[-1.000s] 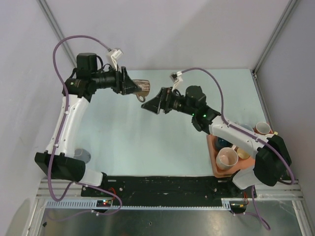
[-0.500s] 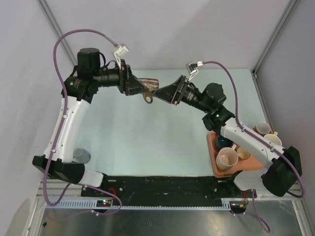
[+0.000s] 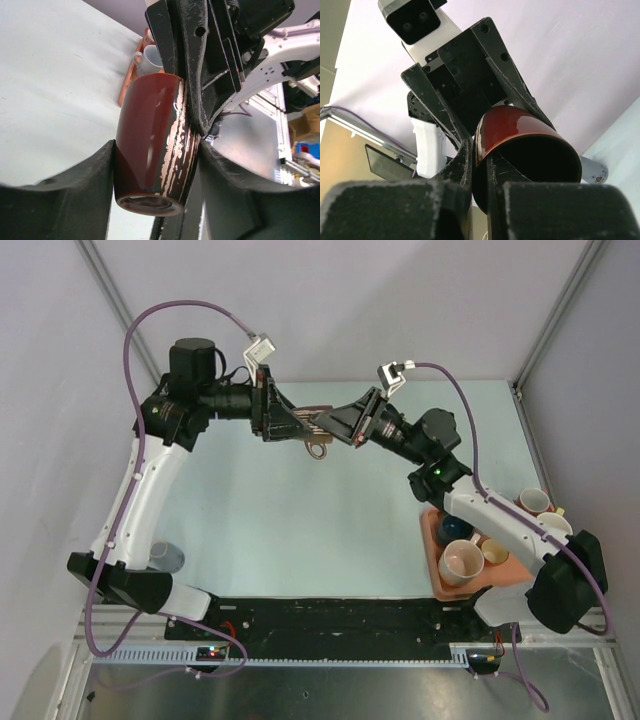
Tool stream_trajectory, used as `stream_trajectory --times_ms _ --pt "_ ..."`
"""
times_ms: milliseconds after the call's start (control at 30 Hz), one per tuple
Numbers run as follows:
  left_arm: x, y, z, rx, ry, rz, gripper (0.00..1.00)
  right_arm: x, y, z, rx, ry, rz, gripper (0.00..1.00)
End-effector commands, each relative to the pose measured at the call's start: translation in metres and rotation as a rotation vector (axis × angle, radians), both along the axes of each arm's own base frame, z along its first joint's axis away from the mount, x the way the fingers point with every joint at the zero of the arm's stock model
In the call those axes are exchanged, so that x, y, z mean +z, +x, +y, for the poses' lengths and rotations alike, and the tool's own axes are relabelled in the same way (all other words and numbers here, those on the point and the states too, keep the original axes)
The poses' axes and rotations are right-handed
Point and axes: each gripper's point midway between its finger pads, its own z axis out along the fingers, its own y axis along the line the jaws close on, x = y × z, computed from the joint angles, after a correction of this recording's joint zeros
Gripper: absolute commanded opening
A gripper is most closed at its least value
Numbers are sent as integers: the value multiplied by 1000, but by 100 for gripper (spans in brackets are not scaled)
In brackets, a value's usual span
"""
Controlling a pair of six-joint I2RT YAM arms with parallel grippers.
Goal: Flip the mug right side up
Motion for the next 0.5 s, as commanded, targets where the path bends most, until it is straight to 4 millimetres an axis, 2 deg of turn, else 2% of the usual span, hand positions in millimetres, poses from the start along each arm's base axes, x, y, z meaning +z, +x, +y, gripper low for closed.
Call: stream_trajectory --times_ms 0,33,67,100,200,233,300,367,433,467 --pt "9 12 1 58 31 -123 79 10 13 -19 -90 -7 28 1" --pt "4 22 8 111 57 -136 89 -5 22 -25 -158 -88 51 0" --pt "-1 37 17 191 95 -144 94 -8 31 -40 -263 -144 59 0" --pt "-7 50 28 261 139 -163 97 -26 37 -54 -359 -274 68 0" --pt "-29 96 79 555 367 -248 99 -57 43 -119 -670 -610 91 0" --pt "-42 109 100 646 470 -273 99 -66 38 -144 -743 -723 111 0" --pt "-63 120 125 730 618 -292 100 -90 27 -202 -905 -951 190 0" --pt "-83 122 136 745 704 -282 100 -109 11 -259 -1048 -1152 293 0" --pt "-102 119 140 731 752 -258 100 -125 -9 -307 -1154 -1295 416 0" --pt "-109 118 141 719 766 -251 100 -136 -21 -325 -1173 -1357 481 0"
